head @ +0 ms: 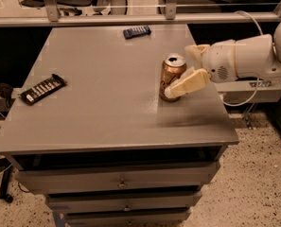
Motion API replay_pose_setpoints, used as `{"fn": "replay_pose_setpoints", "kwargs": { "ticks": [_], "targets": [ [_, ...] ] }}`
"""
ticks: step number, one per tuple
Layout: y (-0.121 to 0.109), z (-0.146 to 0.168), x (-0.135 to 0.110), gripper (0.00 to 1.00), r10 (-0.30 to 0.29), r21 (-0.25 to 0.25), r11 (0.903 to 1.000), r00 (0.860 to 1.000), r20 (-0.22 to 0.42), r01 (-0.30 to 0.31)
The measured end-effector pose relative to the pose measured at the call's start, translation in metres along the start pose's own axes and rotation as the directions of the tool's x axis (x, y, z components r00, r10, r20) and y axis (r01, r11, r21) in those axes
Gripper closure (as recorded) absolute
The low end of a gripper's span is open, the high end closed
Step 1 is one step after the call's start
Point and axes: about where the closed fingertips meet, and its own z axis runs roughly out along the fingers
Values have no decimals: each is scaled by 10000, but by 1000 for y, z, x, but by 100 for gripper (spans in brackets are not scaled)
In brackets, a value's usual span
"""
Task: Move orange can near rxbar blueberry
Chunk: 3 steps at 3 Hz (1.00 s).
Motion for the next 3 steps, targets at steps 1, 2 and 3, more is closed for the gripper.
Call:
{"fn": "replay_pose_setpoints", "kwargs": {
  "ticks": [1, 2, 3],
  "targets": [
    [-5, 9, 9, 19, 429, 78, 9990, 9985, 332, -432],
    [-11, 9, 9, 41, 510, 183, 9985, 9972, 549, -521],
    [-15, 5, -3, 64, 373, 261, 9989, 9957, 853, -397]
  ]
}}
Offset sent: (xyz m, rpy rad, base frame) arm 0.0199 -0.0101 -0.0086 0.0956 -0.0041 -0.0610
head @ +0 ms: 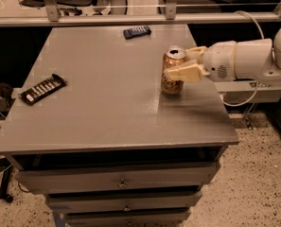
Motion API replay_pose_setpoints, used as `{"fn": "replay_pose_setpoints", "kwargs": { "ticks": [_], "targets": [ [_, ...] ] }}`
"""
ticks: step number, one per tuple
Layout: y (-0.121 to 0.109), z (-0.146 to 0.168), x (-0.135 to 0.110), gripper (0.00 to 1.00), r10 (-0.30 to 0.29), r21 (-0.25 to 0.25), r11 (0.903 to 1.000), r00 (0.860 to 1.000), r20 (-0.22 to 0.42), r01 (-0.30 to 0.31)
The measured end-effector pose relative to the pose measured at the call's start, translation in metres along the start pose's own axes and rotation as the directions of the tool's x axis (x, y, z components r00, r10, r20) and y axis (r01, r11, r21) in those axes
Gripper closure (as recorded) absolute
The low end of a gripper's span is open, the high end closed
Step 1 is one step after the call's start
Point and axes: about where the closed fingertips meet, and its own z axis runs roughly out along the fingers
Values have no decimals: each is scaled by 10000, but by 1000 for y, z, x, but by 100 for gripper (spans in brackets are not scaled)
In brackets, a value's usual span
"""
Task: Move orange can near rxbar blueberry
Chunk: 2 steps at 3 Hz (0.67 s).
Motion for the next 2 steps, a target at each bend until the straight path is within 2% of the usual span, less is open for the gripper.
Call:
{"fn": "replay_pose_setpoints", "kwargs": {
  "ticks": [1, 2],
  "targets": [
    [-8, -1, -21, 87, -305, 121, 9995, 9991, 297, 301],
    [-22, -10, -49, 100, -637, 445, 9970, 9979, 98, 632]
  ]
}}
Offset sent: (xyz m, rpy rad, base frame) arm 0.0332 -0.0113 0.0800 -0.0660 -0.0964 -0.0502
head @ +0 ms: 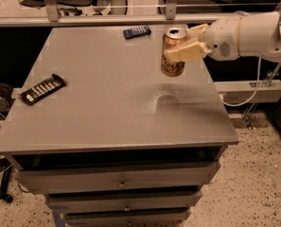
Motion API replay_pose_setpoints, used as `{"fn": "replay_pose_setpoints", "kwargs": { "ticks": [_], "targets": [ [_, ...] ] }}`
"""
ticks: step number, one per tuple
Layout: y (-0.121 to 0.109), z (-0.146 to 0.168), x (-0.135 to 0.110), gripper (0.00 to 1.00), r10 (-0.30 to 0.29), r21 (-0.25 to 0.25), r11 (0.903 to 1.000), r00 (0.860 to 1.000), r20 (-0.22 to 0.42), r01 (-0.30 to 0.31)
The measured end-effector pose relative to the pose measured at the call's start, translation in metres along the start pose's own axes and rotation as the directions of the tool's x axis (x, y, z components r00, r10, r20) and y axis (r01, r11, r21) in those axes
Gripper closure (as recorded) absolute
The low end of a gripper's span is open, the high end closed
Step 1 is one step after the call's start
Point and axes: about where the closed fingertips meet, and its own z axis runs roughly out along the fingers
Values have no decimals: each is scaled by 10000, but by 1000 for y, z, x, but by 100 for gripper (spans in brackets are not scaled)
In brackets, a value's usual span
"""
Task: Move orange can near rxbar blueberry
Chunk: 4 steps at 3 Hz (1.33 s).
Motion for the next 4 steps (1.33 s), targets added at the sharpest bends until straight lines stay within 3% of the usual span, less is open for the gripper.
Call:
{"fn": "replay_pose_setpoints", "kwargs": {
  "ticks": [2, 4],
  "targets": [
    [-3, 9, -2, 100, -134, 73, 9999, 9999, 77, 133],
    [-10, 65, -23, 100, 8, -57, 10000, 9952, 975, -2]
  ]
}}
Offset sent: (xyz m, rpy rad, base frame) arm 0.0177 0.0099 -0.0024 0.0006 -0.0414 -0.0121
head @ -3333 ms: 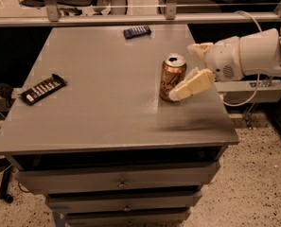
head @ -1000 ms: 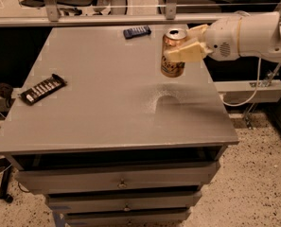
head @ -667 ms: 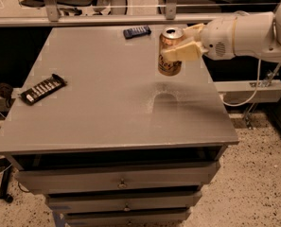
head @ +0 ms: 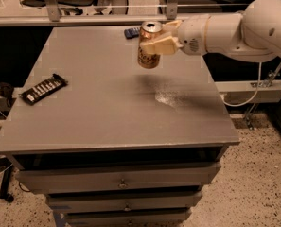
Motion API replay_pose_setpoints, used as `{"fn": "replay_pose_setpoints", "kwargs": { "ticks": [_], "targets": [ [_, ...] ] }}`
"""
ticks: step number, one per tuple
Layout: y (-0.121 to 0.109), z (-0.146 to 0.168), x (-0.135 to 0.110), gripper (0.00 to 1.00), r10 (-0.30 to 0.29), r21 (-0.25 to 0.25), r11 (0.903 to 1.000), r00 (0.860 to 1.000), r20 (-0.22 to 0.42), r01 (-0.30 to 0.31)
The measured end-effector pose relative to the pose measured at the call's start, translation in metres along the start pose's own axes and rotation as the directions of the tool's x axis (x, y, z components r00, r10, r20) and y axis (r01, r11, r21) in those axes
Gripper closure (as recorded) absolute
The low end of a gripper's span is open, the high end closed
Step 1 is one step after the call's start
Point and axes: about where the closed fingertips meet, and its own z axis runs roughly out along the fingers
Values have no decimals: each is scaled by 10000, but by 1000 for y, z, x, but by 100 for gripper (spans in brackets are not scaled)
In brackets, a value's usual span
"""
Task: Move orange can near rxbar blueberry
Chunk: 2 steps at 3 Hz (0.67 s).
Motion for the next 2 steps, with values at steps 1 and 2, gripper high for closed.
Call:
{"fn": "replay_pose_setpoints", "kwargs": {
  "ticks": [1, 2],
  "targets": [
    [7, 49, -6, 100, 104, -457, 9989, 9992, 388, -86],
    [21, 99, -13, 100, 283, -1106, 9937, 9969, 740, -201]
  ]
}}
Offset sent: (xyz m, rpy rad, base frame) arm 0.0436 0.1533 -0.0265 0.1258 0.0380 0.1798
